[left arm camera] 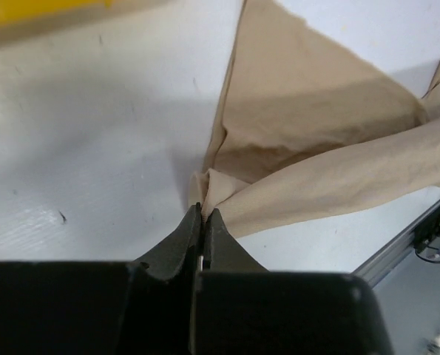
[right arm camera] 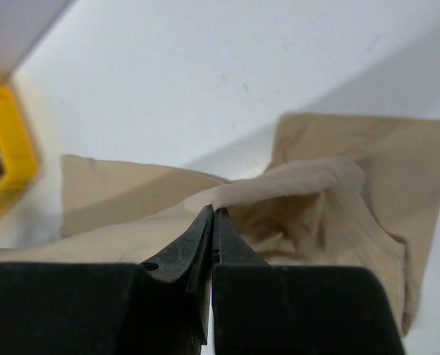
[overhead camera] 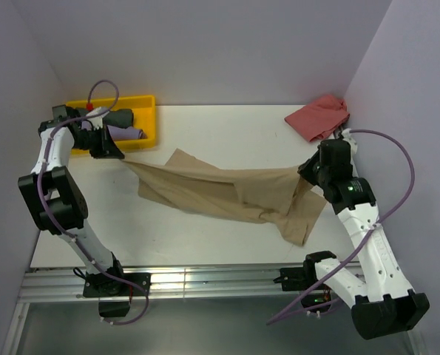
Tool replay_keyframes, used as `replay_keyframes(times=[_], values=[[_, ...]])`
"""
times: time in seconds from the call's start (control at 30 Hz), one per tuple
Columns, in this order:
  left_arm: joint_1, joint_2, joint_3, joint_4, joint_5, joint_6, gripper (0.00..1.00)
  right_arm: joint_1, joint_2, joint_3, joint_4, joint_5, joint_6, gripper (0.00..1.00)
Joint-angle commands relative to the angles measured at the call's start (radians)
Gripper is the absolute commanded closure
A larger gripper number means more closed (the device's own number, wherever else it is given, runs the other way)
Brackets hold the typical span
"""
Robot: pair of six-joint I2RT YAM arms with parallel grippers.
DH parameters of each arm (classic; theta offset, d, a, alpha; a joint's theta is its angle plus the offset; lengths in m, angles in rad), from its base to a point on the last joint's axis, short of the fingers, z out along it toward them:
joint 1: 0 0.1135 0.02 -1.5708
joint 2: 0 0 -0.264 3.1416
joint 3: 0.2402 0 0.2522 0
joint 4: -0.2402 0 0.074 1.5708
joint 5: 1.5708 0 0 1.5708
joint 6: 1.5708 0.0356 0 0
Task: Roll the t-shirts
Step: Flatten the tshirt
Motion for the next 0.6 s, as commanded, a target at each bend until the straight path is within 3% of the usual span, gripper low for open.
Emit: replay_keyframes(times=[0.0, 0.4, 0.57], values=[[0.001, -0.117, 0.104, -0.056, 0.041, 0.008, 1.00, -0.005, -0.040, 0.119, -0.013, -0.026, -0.042, 1.00], [0.007, -0.377, 0.224, 0.026, -0.052, -0.093, 1.00, -0.005, -0.184, 0.398, -0.024, -0.137, -0.029, 1.00], [0.027, -0.550, 0.203, 0.165, -0.089, -0.176, 1.00, -0.005, -0.267, 0.495, 0.039, -0.195, -0.006, 1.00]])
